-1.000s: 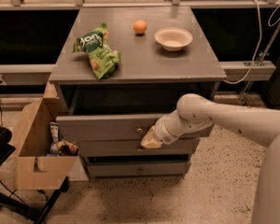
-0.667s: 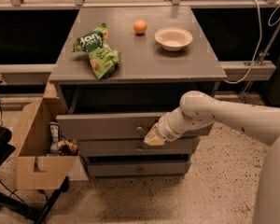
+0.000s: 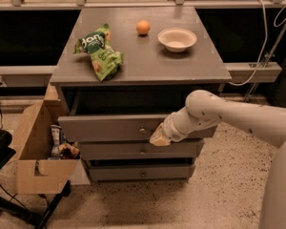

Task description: Close top drawer

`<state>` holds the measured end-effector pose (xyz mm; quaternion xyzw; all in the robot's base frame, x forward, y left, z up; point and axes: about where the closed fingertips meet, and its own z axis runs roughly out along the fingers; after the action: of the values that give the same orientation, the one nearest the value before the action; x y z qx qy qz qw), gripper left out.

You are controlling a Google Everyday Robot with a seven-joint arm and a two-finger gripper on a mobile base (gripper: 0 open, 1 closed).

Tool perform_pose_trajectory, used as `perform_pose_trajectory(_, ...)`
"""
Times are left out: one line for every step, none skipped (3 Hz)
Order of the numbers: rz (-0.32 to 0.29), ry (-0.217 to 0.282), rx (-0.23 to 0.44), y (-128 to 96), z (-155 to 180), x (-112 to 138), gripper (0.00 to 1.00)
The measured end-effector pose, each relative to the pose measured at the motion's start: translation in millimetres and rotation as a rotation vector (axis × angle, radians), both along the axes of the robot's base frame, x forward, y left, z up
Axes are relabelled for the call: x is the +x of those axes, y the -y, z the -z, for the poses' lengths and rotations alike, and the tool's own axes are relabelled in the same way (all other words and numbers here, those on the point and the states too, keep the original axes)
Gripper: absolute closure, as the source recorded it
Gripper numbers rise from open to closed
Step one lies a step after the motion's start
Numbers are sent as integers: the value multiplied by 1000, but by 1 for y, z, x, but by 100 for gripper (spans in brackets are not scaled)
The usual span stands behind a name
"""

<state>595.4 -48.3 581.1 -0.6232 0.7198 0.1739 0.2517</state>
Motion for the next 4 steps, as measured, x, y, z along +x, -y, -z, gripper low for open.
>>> perform_pose_trajectory(-3,-2,0,-1,1,-1,60)
perform_pose_trajectory(-5,-5,1,-3,3,-1,37)
perform_pose_trajectory(-8,-8,1,-4,4,-2,14)
perform_pose_trajectory(-11,-10,1,-6,5,-3,0)
